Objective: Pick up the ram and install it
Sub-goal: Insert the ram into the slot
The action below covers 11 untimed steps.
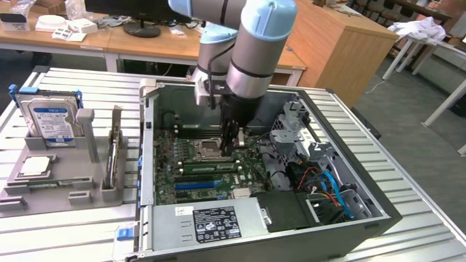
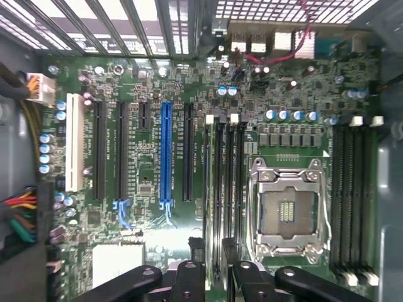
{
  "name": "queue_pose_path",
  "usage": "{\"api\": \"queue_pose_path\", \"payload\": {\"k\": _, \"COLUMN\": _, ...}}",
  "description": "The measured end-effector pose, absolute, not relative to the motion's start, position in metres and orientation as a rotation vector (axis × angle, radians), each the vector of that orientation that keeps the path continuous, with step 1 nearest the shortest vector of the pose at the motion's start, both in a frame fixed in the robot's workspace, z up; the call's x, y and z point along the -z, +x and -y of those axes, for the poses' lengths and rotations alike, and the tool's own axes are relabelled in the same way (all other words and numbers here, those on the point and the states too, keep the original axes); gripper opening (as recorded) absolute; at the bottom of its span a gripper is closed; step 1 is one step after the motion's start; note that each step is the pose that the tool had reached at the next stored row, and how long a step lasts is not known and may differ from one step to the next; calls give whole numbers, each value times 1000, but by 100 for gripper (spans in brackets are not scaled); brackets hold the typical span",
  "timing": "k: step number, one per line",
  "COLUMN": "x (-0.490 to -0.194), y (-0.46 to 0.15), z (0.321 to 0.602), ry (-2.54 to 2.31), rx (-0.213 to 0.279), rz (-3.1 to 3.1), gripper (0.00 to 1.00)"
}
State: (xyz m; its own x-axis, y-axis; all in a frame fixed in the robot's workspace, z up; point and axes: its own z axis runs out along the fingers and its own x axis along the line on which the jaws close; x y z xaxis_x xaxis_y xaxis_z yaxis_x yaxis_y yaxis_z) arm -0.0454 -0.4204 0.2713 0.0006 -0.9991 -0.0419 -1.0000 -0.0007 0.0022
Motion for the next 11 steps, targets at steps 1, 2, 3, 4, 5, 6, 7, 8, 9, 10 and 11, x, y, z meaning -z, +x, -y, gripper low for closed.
{"api": "queue_pose_path", "payload": {"k": 1, "x": -275, "y": -45, "z": 420, "ry": -2202, "rx": -49, "rz": -2201, "gripper": 25}}
{"api": "queue_pose_path", "payload": {"k": 2, "x": -279, "y": -45, "z": 420, "ry": -2202, "rx": -49, "rz": -2201, "gripper": 25}}
{"api": "queue_pose_path", "payload": {"k": 3, "x": -282, "y": -45, "z": 420, "ry": -2202, "rx": -49, "rz": -2201, "gripper": 25}}
{"api": "queue_pose_path", "payload": {"k": 4, "x": -285, "y": -45, "z": 420, "ry": -2202, "rx": -49, "rz": -2201, "gripper": 25}}
{"api": "queue_pose_path", "payload": {"k": 5, "x": -289, "y": -45, "z": 420, "ry": -2202, "rx": -49, "rz": -2201, "gripper": 25}}
{"api": "queue_pose_path", "payload": {"k": 6, "x": -292, "y": -45, "z": 420, "ry": -2202, "rx": -49, "rz": -2201, "gripper": 25}}
{"api": "queue_pose_path", "payload": {"k": 7, "x": -296, "y": -45, "z": 420, "ry": -2202, "rx": -49, "rz": -2201, "gripper": 25}}
{"api": "queue_pose_path", "payload": {"k": 8, "x": -300, "y": -45, "z": 420, "ry": -2202, "rx": -49, "rz": -2201, "gripper": 25}}
{"api": "queue_pose_path", "payload": {"k": 9, "x": -303, "y": -45, "z": 420, "ry": -2202, "rx": -49, "rz": -2201, "gripper": 25}}
{"api": "queue_pose_path", "payload": {"k": 10, "x": -306, "y": -45, "z": 420, "ry": -2202, "rx": -49, "rz": -2201, "gripper": 25}}
{"api": "queue_pose_path", "payload": {"k": 11, "x": -309, "y": -45, "z": 420, "ry": -2202, "rx": -49, "rz": -2201, "gripper": 25}}
